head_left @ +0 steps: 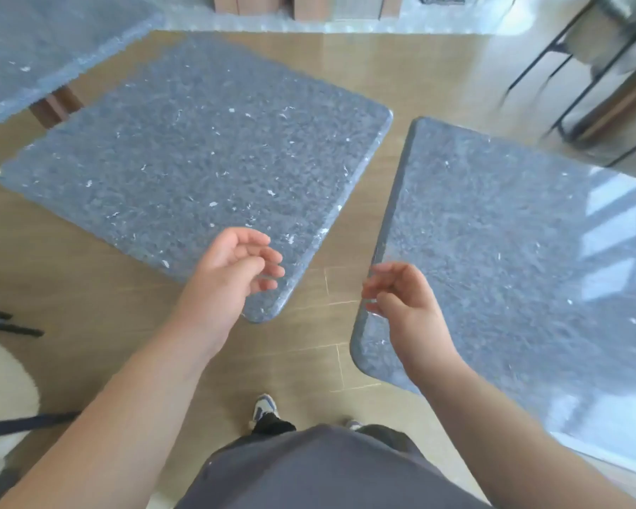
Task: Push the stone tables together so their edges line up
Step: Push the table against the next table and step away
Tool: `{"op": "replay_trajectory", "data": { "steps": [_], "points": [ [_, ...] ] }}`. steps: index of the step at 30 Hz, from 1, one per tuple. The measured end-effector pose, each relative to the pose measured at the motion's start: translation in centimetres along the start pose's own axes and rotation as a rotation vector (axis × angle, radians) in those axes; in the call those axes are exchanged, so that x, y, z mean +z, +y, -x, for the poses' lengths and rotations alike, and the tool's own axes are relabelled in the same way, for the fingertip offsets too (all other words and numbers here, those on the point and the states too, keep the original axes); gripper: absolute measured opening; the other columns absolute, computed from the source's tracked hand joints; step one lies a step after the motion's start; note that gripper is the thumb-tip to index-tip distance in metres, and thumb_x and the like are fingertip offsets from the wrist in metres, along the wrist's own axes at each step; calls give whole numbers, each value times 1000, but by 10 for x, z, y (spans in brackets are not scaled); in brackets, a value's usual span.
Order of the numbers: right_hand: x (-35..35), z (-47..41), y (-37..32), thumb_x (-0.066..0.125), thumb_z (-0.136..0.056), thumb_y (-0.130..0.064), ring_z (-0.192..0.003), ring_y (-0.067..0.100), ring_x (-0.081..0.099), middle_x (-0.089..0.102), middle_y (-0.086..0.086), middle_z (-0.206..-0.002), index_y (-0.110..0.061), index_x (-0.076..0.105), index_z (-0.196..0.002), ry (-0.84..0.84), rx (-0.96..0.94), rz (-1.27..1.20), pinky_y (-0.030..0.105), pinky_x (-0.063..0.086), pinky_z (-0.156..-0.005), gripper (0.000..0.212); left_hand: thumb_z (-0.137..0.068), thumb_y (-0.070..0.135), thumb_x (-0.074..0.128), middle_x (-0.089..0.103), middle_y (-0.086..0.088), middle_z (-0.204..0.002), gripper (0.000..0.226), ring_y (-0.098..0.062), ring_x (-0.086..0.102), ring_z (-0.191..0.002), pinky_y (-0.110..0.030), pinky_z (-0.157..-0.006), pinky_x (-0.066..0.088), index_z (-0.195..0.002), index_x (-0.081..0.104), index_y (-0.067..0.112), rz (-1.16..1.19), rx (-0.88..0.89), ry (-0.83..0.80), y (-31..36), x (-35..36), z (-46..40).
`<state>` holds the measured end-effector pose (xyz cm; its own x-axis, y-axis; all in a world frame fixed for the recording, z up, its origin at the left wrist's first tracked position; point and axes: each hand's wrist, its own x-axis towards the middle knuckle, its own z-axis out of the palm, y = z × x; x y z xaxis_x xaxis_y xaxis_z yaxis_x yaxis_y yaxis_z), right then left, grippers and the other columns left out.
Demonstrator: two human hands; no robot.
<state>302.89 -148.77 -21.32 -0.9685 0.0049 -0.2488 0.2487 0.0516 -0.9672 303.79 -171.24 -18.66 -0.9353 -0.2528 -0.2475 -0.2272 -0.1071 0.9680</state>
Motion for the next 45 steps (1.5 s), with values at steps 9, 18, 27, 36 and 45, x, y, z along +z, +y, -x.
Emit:
{"op": "replay_trajectory", "data": {
  "steps": [9,18,27,36,45],
  "points": [
    [-28,42,98,41,-89,10,-84,11,66,66,-1,-90,-21,61,-104,414,343,12,21,54,-70,39,-100,-7,35,63,-12,-89,26,-28,64,-79,-41,-74,52,-97,56,8,1,-601,-363,-85,41,-47],
    [-62,38,192,47,-99,2,-79,21,63,64,12,-92,-5,57,-120,608,765,-427,32,57,-72,24,-102,-3,36,58,-14,-94,20,-27,60,-87,-44,-95,50,-94,52,5,-99,-978,-281,-181,92,-44],
    [-73,12,244,42,-105,-13,-129,32,56,53,19,-145,6,44,-142,407,1056,-800,40,49,-101,42,-107,9,44,44,-23,-151,41,-36,43,-141,-45,-117,38,-145,41,-4,-225,-1070,-163,-243,136,-39],
    [-69,-24,257,60,-101,-35,-137,26,51,54,13,-148,-8,50,-143,535,978,-1310,36,37,-117,51,-104,16,55,69,-14,-128,32,-26,66,-116,-37,-103,50,-134,58,5,-81,-1071,-220,-272,165,-52],
    [-59,-31,276,68,-97,-25,-128,27,59,61,14,-140,-6,53,-139,736,847,-1338,42,40,-116,48,-104,29,58,74,-15,-120,32,-32,71,-112,-48,-101,54,-125,61,6,53,-1052,-280,-295,174,-63]
  ]
}}
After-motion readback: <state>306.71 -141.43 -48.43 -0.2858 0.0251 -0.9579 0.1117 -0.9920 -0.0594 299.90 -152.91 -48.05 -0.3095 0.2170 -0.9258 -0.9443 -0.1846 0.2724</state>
